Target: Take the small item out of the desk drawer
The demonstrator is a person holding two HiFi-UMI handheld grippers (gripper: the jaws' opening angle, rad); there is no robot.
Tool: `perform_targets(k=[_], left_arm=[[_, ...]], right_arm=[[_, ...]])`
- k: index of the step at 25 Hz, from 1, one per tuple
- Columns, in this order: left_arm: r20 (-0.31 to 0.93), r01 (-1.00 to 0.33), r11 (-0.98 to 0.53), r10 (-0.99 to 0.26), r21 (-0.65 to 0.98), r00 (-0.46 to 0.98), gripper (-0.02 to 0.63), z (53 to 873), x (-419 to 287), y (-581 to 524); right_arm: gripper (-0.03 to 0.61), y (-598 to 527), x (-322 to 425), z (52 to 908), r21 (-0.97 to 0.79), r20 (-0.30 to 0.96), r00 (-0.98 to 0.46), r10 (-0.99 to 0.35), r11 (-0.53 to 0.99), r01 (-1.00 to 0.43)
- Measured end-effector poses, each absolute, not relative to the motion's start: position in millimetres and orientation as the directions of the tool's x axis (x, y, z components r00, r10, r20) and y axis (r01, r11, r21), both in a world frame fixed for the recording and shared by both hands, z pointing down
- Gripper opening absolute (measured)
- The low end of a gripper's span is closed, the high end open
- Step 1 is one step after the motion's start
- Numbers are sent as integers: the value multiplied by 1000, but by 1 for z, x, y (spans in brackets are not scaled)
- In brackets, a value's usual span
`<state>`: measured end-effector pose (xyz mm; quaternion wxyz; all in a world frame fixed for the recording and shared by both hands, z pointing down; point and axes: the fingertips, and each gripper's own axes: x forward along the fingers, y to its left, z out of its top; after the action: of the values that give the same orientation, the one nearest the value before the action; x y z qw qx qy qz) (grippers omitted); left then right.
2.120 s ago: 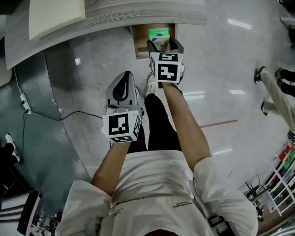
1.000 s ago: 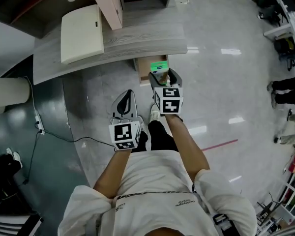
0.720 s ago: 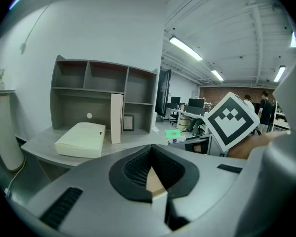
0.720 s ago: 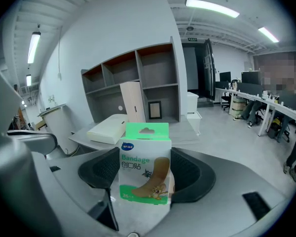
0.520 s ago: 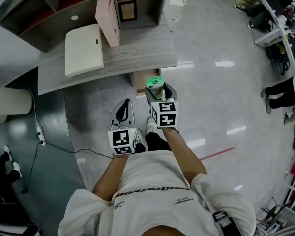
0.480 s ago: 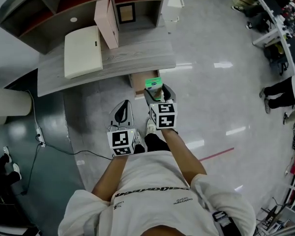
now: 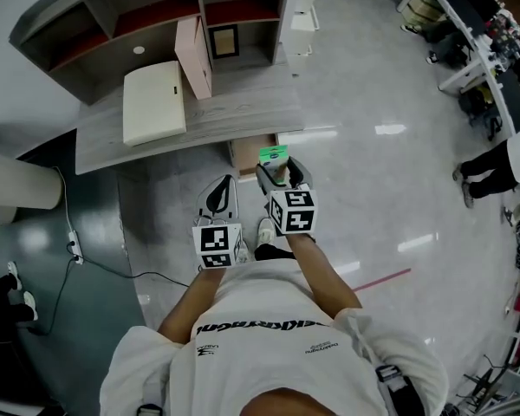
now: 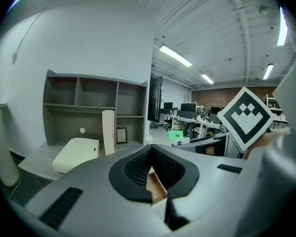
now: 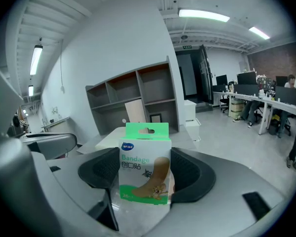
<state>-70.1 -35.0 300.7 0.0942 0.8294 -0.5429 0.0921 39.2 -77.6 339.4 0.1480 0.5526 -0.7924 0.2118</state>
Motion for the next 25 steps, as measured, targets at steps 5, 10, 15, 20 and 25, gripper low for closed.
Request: perform_targets(k=[5, 10, 15, 20, 25], left_arm=[[238, -914, -403, -884, 48, 403, 15, 287, -72, -31], [214, -912, -409, -887, 43, 408, 15, 275, -77, -34], [196, -908, -416, -887, 47, 417, 15, 266, -78, -38], [178, -907, -420, -890, 38, 420, 15, 258, -78, -46], [171, -909, -416, -893, 38, 416, 15, 256, -78, -55]], right_arm=[[348, -69, 39, 314, -161, 433, -353, -829, 314, -936], [348, -68, 36, 295, -144, 399, -357, -844, 327, -934], [348, -70, 33, 277, -125, 366, -362, -857, 340, -932], [348, -73, 31, 262, -120, 332, -371, -868, 351, -929], [348, -80, 31, 256, -116, 316, -376, -871, 358, -927]])
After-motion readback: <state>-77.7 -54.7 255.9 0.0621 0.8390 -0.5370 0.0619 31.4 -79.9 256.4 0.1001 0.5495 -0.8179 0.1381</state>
